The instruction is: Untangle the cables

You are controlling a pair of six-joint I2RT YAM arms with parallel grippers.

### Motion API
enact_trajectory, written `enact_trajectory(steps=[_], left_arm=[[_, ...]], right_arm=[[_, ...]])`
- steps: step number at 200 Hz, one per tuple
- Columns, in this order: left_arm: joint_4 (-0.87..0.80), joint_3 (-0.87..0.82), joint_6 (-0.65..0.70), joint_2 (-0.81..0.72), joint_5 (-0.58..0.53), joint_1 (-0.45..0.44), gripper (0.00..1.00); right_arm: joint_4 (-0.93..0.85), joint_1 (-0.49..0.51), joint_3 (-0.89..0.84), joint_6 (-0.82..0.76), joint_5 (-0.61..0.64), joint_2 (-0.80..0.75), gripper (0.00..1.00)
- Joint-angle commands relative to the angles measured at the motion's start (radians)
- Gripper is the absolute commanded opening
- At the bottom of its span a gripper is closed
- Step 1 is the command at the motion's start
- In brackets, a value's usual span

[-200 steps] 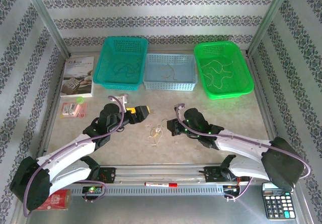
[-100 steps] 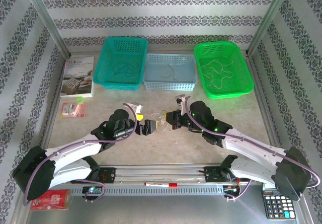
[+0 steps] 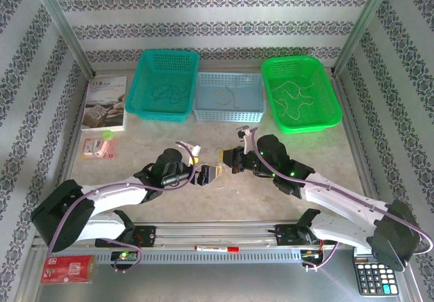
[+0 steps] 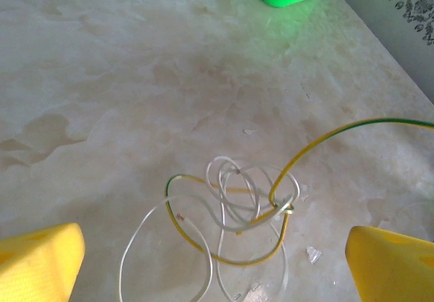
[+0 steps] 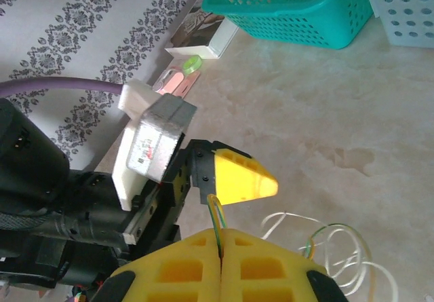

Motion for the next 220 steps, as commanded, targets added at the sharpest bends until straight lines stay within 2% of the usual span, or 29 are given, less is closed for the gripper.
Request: enact_trajectory(steps=[1,42,121,176,220], left_arm=[[0.098,0.034,0.020,0.042,0.015,-0.019,0.98],[0.187,0.027,-0.014,0.117,0.005,-0.023,0.92],[0.248,0.040,-0.030,0.152,-0.007,-0.025,0.91],[0.341,0.025,-0.058,0.226,0.000,-0.025,0.75],[0.388,-0.006,-0.071,0.246,0.005,-0.024,0.57]], right_arm=[[0.023,0.008,0.032,0.018,-0.017,0.006,0.00],[0.025,0.010,0.044,0.030,-0.031,-0.012,0.00],[0.040,0.036,0.050,0.053,-0.036,-0.018,0.00],[0.020,0.045,0.102,0.047,-0.055,-0.039,0.00],[-0.016,0.033,0.182,0.025,-0.075,-0.055,0.00]])
